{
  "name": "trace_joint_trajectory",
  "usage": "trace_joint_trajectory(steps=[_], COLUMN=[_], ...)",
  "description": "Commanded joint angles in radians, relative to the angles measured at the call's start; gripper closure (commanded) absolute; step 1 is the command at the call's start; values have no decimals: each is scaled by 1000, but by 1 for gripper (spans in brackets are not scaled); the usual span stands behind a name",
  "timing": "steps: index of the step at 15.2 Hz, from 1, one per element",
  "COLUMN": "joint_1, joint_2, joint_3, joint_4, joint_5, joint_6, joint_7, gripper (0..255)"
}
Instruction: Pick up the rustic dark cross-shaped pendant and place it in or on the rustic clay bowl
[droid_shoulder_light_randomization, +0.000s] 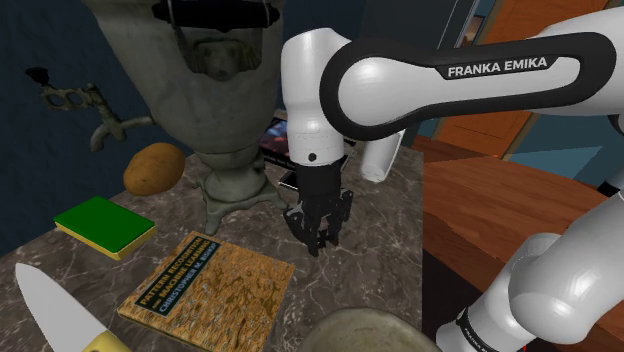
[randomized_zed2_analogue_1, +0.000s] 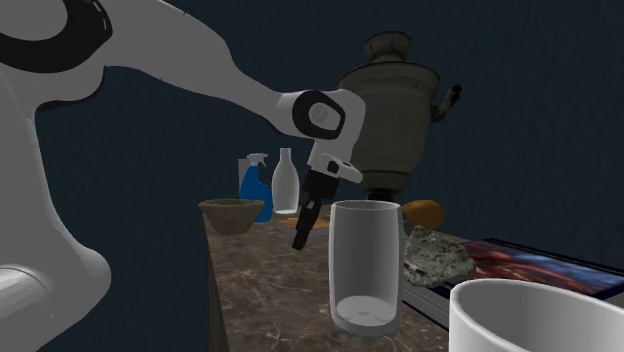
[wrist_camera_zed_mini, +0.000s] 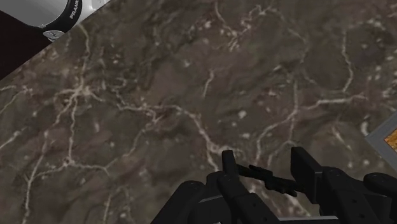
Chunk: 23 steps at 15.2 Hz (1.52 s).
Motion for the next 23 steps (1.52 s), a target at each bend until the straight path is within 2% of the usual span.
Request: trace_joint_trajectory(steps=[1, 23], joint_1=[0, -8], joint_2=[1, 12], joint_3=[1, -15], joint_4=[-1, 290], joint_5=[0, -6], joint_6=[0, -277], joint_7=[0, 51], gripper=[255, 255])
